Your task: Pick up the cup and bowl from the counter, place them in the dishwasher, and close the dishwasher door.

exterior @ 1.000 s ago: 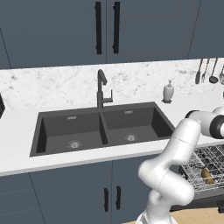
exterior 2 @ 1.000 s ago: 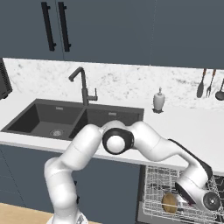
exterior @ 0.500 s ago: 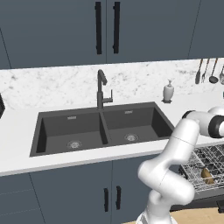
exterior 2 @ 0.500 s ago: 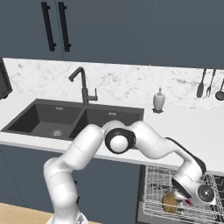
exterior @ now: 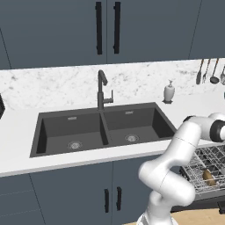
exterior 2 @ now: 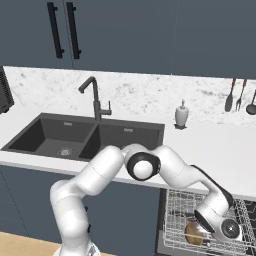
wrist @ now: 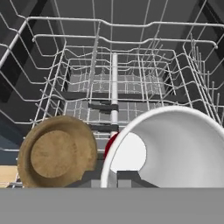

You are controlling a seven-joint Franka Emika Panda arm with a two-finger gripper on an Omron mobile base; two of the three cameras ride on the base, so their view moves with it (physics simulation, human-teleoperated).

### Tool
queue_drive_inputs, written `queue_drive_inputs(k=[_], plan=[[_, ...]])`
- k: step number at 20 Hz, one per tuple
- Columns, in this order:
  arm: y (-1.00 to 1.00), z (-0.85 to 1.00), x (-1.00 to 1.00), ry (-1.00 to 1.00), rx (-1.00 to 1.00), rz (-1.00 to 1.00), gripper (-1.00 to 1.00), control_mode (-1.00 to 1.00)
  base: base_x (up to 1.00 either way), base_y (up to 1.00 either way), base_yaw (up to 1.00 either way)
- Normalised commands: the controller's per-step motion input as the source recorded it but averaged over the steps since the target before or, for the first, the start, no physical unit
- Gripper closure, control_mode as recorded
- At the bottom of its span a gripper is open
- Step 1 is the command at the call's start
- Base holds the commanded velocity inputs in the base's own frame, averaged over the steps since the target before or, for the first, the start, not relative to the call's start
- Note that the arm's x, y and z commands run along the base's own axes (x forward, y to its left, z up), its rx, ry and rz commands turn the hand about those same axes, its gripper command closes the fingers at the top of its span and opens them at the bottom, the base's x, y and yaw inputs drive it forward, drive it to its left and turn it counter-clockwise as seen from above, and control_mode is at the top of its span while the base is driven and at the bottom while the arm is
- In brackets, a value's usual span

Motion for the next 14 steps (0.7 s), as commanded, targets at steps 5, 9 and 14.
queue_drive_inputs(k=[5,9,14], plan=[[0.00,-0.05,0.00,0.01,0.00,0.00,1.00,-1.00,0.00,0.00,0.00],[0.00,0.00,0.00,0.00,0.00,0.00,-1.00,-1.00,0.00,0.00,0.00],[0.00,0.00,0.03,0.01,0.00,0.00,-1.00,-1.00,0.00,0.00,0.00]])
